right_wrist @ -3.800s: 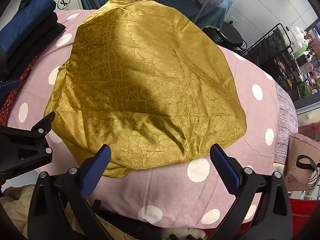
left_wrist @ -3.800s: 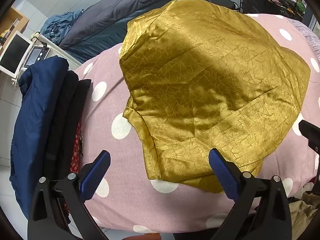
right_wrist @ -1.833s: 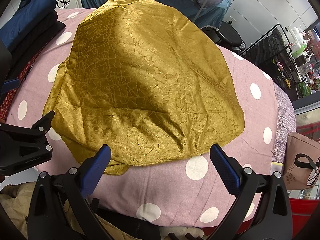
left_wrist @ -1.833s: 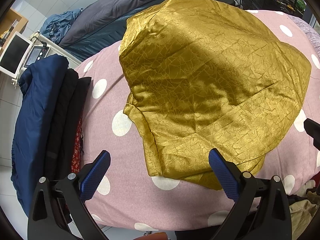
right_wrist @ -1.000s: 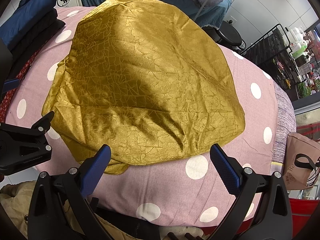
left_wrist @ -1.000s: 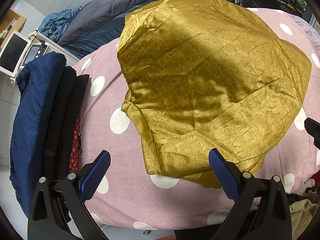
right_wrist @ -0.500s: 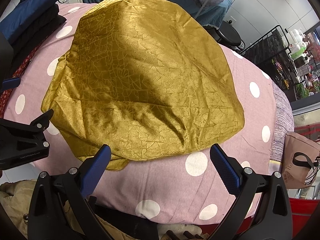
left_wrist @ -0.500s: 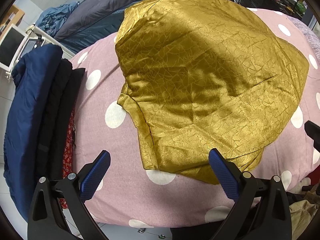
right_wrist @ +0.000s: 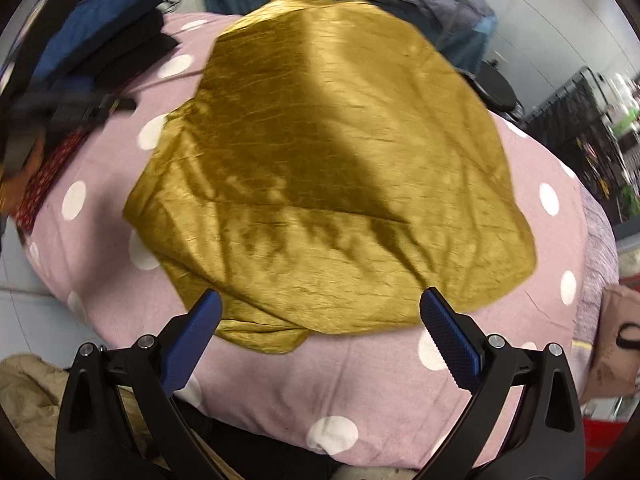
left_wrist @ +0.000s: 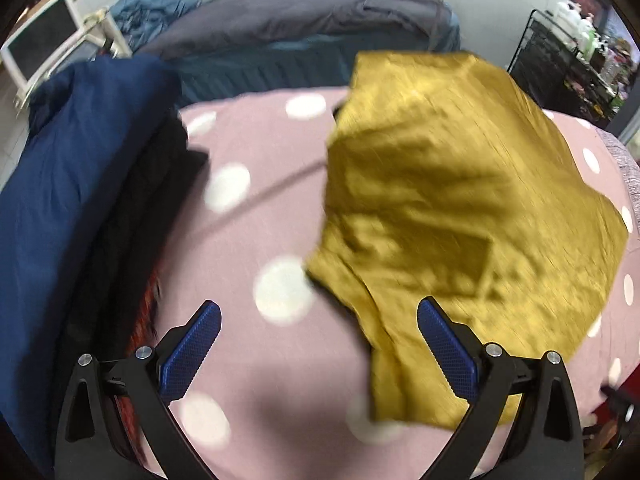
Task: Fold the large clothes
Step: 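Grasp the gold jacket edge with the left gripper while the right gripper grasps another edge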
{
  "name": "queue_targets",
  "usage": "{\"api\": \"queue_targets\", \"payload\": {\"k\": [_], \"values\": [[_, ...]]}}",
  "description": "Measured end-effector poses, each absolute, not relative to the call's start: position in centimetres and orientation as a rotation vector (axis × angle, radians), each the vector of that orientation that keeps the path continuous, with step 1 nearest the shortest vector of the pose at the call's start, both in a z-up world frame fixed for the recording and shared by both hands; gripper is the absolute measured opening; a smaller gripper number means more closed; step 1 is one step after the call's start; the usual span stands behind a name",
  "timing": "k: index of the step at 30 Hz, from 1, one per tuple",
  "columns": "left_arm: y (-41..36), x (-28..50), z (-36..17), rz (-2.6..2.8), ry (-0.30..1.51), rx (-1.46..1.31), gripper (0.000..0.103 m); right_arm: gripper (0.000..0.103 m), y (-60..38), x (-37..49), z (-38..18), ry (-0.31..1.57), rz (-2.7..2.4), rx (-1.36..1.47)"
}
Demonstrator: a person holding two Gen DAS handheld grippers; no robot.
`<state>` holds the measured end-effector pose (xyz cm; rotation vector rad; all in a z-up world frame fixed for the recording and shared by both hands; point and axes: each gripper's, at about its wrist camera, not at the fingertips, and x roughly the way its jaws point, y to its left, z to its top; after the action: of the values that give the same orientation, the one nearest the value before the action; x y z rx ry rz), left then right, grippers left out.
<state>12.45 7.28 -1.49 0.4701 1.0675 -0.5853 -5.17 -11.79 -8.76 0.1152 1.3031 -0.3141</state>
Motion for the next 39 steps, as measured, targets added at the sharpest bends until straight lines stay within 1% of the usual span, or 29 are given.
{"api": "queue_targets", "payload": {"k": [3, 9, 11, 13, 14, 15, 16, 17, 18, 19, 20, 21, 22, 23, 25, 29, 31, 34, 36, 39], "values": [[6.2, 15.3, -2.3, -0.702, 1.052, 0.464, 0.097, 0.098, -9.6, -3.2, -11.1, 1.330, -0.202, 0.118], [-0.7, 19.4, -6.7, -0.920, 1.028, 0.566, 0.097, 0.098, -5.0, 0.9, -16.8, 1.429, -0.006, 0.168], [-2.4, 20.1, -8.0, -0.973, 1.037, 0.571, 0.097, 0.098, -3.7, 1.4, -18.9, 1.466, -0.016, 0.147], [-4.3, 20.5, -9.6, -1.014, 1.080, 0.564, 0.094, 0.098, -2.5, 1.1, -22.0, 1.535, -0.042, 0.099], [-5.1, 20.5, -10.3, -1.045, 1.116, 0.542, 0.088, 0.098, -2.1, 0.9, -23.0, 1.562, -0.069, 0.063], [-5.6, 20.2, -10.9, -1.072, 1.150, 0.525, 0.073, 0.097, -1.9, 0.5, -23.8, 1.579, -0.086, 0.025], [-6.1, 19.7, -11.3, -1.093, 1.178, 0.527, 0.064, 0.089, -1.6, 0.0, -24.3, 1.575, -0.115, -0.037], [-6.7, 19.2, -11.7, -1.098, 1.190, 0.549, 0.049, 0.080, -1.6, -0.4, -24.4, 1.560, -0.151, -0.083], [-6.9, 18.8, -11.7, -1.098, 1.185, 0.566, 0.038, 0.062, -1.8, -0.7, -24.3, 1.539, -0.178, -0.105], [-7.2, 18.1, -11.6, -1.088, 1.164, 0.597, 0.033, 0.053, -2.2, -0.9, -24.0, 1.518, -0.183, -0.080], [-7.5, 17.6, -11.5, -1.073, 1.155, 0.622, 0.022, 0.044, -3.0, -1.0, -23.6, 1.503, -0.207, -0.039], [-7.7, 17.1, -11.2, -1.067, 1.158, 0.642, 0.013, 0.025, -3.5, -1.0, -23.2, 1.501, -0.229, -0.014], [-7.8, 16.6, -10.5, -1.063, 1.168, 0.651, 0.012, 0.017, -4.4, -1.0, -22.4, 1.488, -0.252, 0.029], [-7.7, 16.2, -9.9, -1.057, 1.163, 0.654, 0.009, 0.015, -5.2, -1.1, -21.5, 1.460, -0.274, 0.066], [-7.0, 15.5, -7.4, -1.060, 1.119, 0.641, 0.008, 0.011, -7.7, -1.9, -18.0, 1.350, -0.370, 0.147], [-4.4, 14.1, -1.6, -1.057, 1.000, 0.559, 0.007, 0.010, -13.5, -5.2, -10.6, 1.144, -0.563, 0.275], [-2.1, 13.6, 1.7, -1.086, 0.981, 0.483, 0.007, 0.010, -16.8, -8.3, -5.9, 1.018, -0.677, 0.343], [0.1, 12.3, 6.0, -1.092, 0.913, 0.409, 0.004, 0.009, -19.7, -12.8, 0.3, 0.850, -0.750, 0.418], [1.2, 11.5, 8.8, -1.102, 0.876, 0.347, 0.002, 0.008, -20.1, -15.5, 4.2, 0.754, -0.750, 0.424], [2.4, 7.3, 13.9, -1.135, 0.773, 0.302, 0.000, 0.008, -20.0, -19.3, 10.3, 0.621, -0.700, 0.402]]}}
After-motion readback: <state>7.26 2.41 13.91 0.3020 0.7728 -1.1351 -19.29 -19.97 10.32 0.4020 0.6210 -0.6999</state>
